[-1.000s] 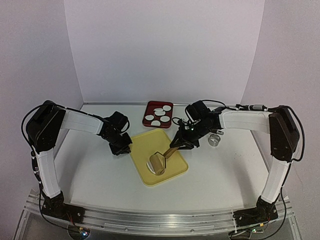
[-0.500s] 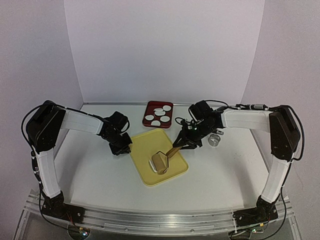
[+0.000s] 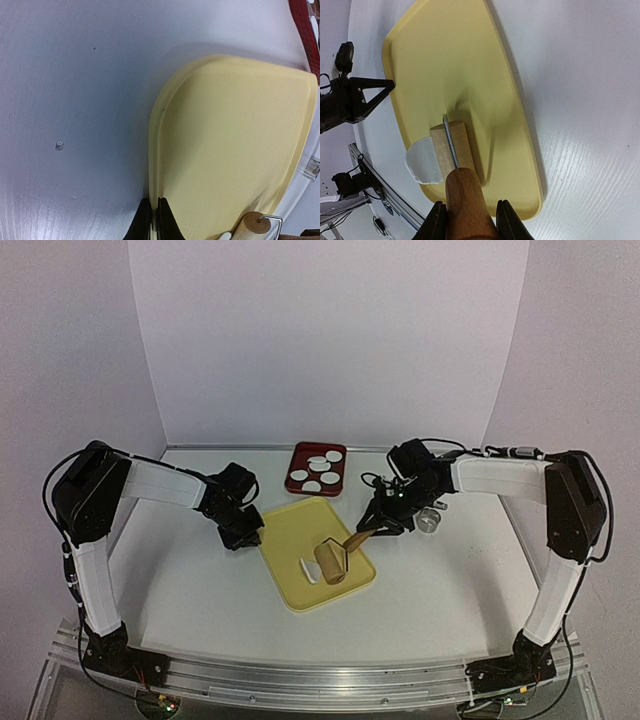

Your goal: Roll out the dumpling wrappers from the dough

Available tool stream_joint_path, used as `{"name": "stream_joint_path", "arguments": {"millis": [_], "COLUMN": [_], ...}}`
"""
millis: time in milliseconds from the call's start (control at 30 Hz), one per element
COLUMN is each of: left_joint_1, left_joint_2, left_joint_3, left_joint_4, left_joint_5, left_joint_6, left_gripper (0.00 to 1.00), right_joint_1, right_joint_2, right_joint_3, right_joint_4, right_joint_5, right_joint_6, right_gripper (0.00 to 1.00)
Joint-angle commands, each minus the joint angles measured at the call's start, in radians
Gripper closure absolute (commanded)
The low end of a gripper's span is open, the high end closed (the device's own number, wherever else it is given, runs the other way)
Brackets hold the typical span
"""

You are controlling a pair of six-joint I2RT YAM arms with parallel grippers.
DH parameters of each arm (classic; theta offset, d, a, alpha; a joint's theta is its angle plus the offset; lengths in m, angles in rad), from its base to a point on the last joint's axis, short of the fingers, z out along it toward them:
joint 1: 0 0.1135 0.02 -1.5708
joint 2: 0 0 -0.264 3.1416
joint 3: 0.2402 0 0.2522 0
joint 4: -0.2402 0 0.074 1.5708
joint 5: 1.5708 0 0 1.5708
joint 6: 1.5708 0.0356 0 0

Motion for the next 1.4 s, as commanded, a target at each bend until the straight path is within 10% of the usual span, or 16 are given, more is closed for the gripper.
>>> {"name": "stream_joint_path", "arguments": {"millis": [0,233,733,1067,1367], "left_joint_1": [0.043,0.041,0.010,0.010,0.010], "left_joint_2": [-0.026,0.020,0.253,0.242,-0.074], "left_joint_3": [0.025,0.100,0.444,0.512,0.250], "left_joint_4": [-0.011,0.005,-0.176,-0.222,-0.206], "left_joint_5": [-0.108,-0.031,0.153,0.194,0.172], "left_joint_6": [0.047,0.253,0.819,0.828,0.682], "left_gripper": [1.00,1.00,0.99,0.58,0.37], "right_joint_1": [-0.036,-0.042,-0.038,0.073,0.190], "right_joint_2": [0.149,0.090,-0.233,-0.258,-0.066], "right_joint_3": [-0.135,-0.076,0.037,0.087,0.301], "right_joint_4": [-0.397,-0.412,-0.272,-0.198,-0.192], "right_joint_5": [0.662,0.627,-0.005,0.009,0.028], "right_joint_6": [-0.084,-0.107,-0.233,-0.090,-0.038], "right_gripper": [1.00,1.00,1.00,1.00,1.00]}}
